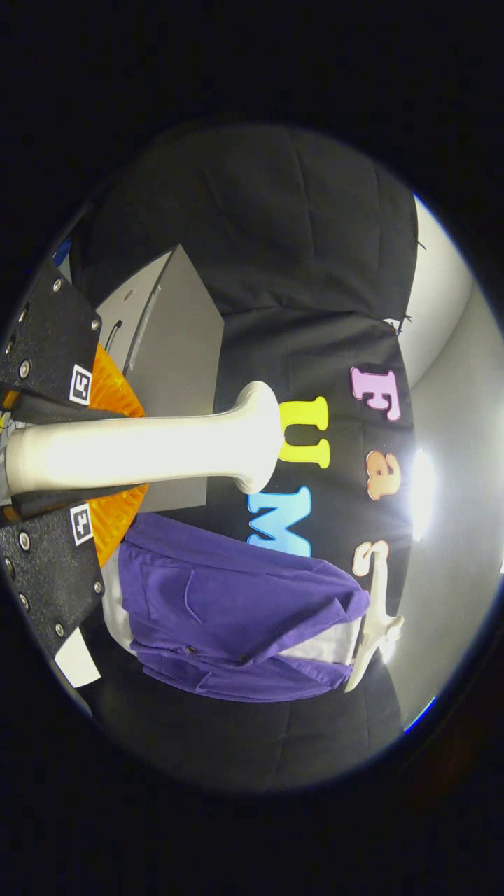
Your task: Iron the clothes twice with a garment steamer, once on the left side and once on the right side.
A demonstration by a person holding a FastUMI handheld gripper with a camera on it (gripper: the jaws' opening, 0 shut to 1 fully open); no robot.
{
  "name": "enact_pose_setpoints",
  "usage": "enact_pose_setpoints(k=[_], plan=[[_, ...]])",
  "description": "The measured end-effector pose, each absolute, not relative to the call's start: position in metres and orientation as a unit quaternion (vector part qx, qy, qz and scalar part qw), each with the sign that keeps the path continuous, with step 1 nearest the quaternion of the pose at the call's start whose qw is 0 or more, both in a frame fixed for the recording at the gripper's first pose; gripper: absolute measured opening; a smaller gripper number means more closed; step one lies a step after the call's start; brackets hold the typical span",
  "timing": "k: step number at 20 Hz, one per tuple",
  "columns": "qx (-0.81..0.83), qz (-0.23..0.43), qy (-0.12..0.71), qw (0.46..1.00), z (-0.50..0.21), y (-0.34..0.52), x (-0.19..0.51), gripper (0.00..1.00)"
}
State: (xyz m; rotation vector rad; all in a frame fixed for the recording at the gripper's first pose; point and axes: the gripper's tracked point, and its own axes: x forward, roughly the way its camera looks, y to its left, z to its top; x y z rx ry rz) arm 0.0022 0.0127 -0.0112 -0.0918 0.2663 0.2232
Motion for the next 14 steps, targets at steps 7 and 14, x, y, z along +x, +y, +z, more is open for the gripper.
enact_pose_setpoints(k=[7, 14], plan=[[-0.059, 0.115, 0.090, 0.988, 0.012, -0.055, -0.038, 0.37], [-0.043, 0.077, 0.065, 0.994, 0.050, -0.095, 0.000, 0.37]])
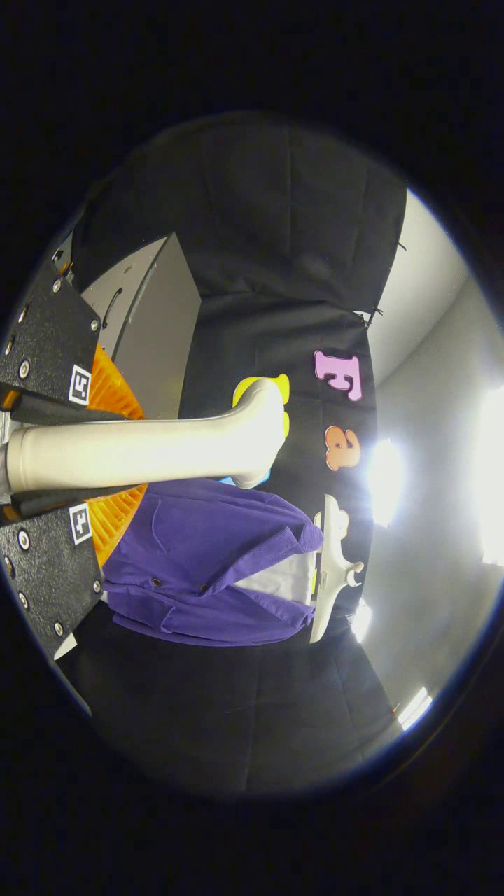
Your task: Iron the clothes twice with a garment steamer, once on the left side and once on the right side.
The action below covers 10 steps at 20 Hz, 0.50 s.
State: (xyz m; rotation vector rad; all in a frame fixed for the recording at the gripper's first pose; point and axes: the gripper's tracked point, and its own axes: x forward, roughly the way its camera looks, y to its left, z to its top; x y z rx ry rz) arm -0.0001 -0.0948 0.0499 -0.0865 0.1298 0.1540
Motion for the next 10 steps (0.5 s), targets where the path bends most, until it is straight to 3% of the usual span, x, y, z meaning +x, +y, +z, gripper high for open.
enact_pose_setpoints(k=[10], plan=[[-0.038, -0.057, 0.024, 0.997, 0.090, -0.140, 0.107, 0.36]])
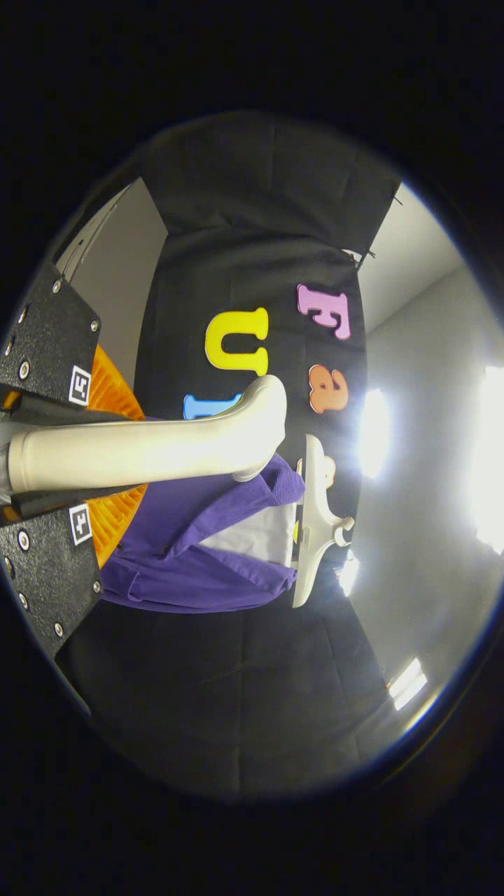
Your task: Iron the clothes twice with a garment steamer, once on the left side and once on the right side.
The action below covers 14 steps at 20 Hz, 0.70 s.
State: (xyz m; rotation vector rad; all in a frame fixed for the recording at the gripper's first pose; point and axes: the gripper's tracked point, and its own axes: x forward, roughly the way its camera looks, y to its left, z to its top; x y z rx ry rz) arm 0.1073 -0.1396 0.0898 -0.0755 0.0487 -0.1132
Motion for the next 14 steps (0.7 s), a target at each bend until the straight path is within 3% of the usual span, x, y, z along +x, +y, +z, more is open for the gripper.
enact_pose_setpoints(k=[14], plan=[[-0.058, -0.217, 0.025, 0.974, 0.062, -0.199, 0.198, 0.36]])
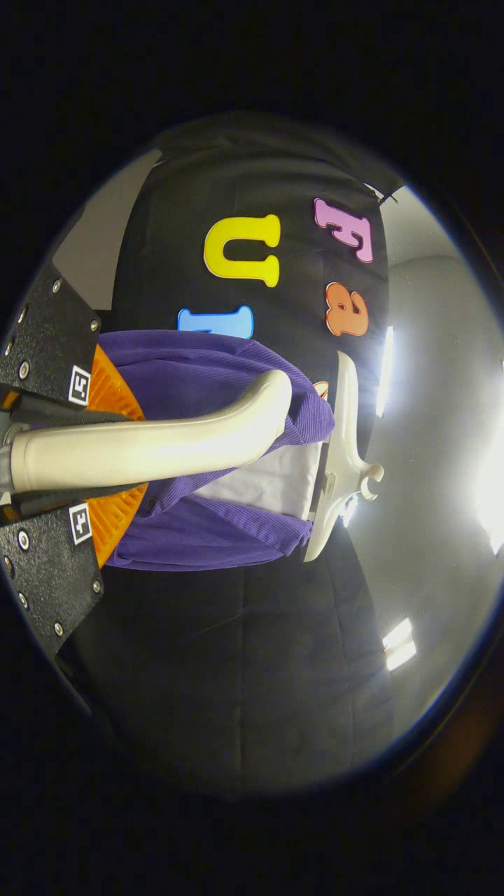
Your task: Iron the clothes twice with a garment steamer, once on the left side and once on the right side.
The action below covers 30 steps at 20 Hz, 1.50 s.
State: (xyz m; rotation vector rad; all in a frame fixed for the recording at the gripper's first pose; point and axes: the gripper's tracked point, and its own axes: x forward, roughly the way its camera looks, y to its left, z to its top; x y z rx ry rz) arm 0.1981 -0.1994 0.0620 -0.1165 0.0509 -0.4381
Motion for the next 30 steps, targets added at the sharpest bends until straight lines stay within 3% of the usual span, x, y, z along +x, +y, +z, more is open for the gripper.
enact_pose_setpoints(k=[30], plan=[[-0.164, -0.276, 0.197, 0.926, -0.157, -0.218, 0.159, 0.36]])
